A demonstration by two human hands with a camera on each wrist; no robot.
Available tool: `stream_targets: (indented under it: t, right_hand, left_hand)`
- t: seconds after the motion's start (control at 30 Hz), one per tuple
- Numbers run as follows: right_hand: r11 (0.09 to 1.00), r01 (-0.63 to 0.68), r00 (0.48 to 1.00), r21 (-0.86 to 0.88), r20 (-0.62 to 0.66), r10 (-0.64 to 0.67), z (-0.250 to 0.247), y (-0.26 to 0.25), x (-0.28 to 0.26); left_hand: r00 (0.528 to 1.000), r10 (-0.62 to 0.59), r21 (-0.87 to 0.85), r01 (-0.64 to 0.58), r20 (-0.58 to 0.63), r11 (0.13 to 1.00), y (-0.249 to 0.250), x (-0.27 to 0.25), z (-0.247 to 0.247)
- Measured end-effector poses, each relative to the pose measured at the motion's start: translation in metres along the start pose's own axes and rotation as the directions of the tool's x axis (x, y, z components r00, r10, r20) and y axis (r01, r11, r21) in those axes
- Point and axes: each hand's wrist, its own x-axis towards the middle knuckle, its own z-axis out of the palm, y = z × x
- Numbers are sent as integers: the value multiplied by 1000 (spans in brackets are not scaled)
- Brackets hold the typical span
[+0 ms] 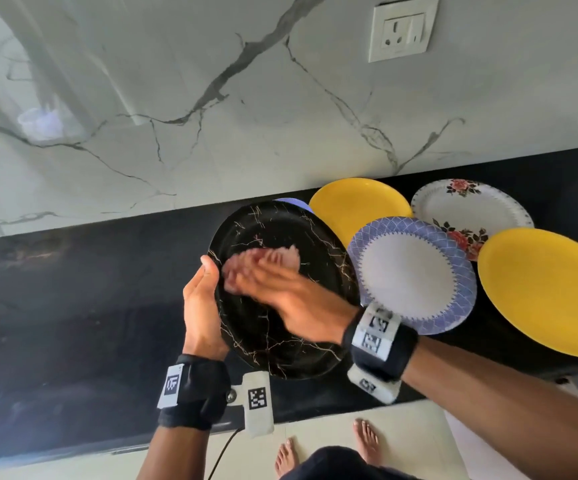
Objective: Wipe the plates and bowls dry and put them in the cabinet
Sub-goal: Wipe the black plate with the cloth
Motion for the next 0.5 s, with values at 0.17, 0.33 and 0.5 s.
stream_targets:
  t: [0.17, 0.33, 0.5]
  right_hand:
    - [981, 69, 977, 179, 189, -103, 14, -10, -65]
    - [953, -219, 973, 208, -29, 230, 5, 36, -119]
    - [855, -506, 853, 115, -80, 516, 9, 52, -113]
  left_hand:
    - [995, 46, -22, -48, -84, 999, 11, 1, -18]
    - [936, 265, 112, -246, -230, 963, 35, -12, -23]
    - [876, 413, 203, -369, -250, 907, 51, -32, -4]
